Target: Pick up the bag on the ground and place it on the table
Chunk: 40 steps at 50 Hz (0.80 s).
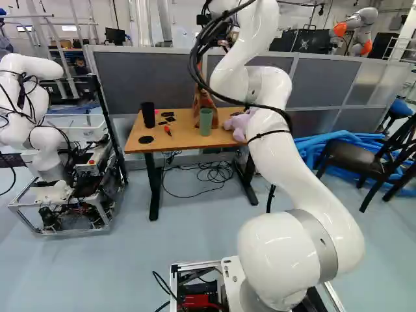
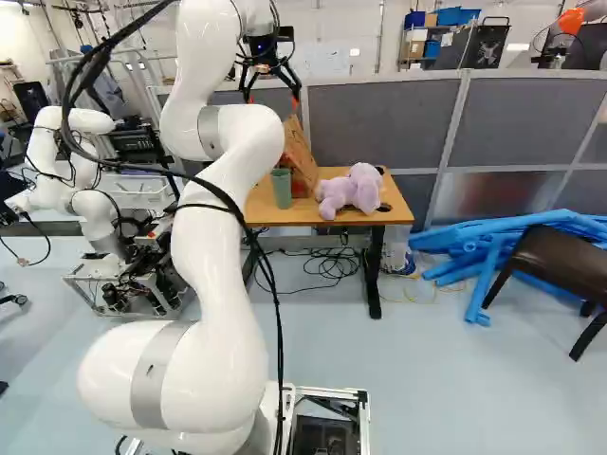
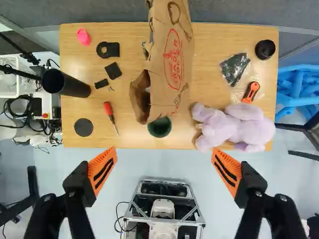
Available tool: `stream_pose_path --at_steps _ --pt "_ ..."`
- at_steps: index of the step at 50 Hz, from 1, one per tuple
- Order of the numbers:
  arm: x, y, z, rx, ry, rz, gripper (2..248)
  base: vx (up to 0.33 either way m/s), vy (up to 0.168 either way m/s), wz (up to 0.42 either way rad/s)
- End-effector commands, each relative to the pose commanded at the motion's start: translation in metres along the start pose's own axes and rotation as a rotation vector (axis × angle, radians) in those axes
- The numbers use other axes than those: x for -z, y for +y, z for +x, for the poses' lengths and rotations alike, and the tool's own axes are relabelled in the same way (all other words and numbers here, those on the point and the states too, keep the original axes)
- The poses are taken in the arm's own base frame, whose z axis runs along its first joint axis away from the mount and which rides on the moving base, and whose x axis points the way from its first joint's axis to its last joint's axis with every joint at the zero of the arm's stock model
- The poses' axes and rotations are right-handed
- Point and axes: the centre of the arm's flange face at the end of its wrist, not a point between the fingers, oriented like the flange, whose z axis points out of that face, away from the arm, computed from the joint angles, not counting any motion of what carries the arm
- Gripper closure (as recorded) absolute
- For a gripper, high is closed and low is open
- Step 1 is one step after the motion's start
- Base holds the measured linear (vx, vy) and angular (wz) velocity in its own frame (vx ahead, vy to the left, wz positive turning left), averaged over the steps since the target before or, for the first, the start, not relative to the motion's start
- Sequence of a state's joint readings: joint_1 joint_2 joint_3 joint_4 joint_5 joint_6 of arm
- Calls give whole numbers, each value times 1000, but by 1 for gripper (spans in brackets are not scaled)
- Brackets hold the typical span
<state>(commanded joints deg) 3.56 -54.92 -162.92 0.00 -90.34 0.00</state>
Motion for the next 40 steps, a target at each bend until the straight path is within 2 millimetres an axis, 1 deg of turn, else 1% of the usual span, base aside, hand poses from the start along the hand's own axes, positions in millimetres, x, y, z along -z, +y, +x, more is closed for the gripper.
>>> stream_pose_path --at_steps 40 --pt "-5 1 4 -2 24 -1 3 4 0 0"
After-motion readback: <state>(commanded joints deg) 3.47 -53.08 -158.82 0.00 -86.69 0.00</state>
